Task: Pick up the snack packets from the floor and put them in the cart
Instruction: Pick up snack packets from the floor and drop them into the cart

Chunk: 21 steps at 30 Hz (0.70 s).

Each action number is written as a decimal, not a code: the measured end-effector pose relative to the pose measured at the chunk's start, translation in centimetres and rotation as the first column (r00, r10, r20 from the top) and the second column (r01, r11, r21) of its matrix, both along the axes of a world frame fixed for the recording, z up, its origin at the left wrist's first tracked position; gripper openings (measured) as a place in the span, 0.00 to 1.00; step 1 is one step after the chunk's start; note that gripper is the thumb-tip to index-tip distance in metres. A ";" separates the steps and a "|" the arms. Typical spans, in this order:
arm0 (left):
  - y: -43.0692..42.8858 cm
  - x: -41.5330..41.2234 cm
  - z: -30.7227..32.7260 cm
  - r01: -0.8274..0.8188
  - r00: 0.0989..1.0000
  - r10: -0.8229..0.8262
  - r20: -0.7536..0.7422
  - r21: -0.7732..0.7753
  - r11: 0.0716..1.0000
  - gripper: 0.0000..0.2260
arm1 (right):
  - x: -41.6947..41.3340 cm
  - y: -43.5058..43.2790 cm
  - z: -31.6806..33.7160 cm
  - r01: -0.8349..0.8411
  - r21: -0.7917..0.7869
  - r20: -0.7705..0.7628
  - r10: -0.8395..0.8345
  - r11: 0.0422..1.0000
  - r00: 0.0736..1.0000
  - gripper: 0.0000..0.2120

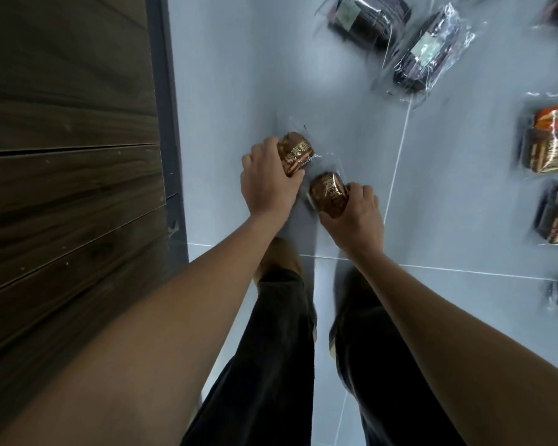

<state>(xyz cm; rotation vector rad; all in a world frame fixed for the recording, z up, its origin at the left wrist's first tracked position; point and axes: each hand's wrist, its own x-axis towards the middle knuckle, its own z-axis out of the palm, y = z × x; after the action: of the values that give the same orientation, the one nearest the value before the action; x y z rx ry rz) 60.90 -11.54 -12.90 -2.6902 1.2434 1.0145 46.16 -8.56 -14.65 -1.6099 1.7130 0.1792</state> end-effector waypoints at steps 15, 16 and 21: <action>-5.7 -1.3 27.2 -0.089 0.995 0.086 -0.049 -0.046 0.995 0.24 | -4.1 -6.9 27.0 0.210 -0.018 0.068 -0.208 0.978 0.976 0.25; -6.5 -1.5 29.8 -0.086 0.995 0.083 -0.051 -0.065 0.994 0.24 | -4.5 -8.1 29.6 0.230 -0.030 0.076 -0.228 0.973 0.971 0.25; -10.0 -2.4 43.4 -0.062 0.995 0.049 -0.091 -0.141 0.988 0.25 | -6.6 -13.4 42.2 0.303 -0.131 0.150 -0.283 0.944 0.947 0.23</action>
<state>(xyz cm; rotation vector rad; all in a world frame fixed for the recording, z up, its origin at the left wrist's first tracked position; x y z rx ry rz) 58.47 -21.53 30.50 -2.8316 1.3120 1.1012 39.55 -21.98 27.55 -1.4150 1.8762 -0.2032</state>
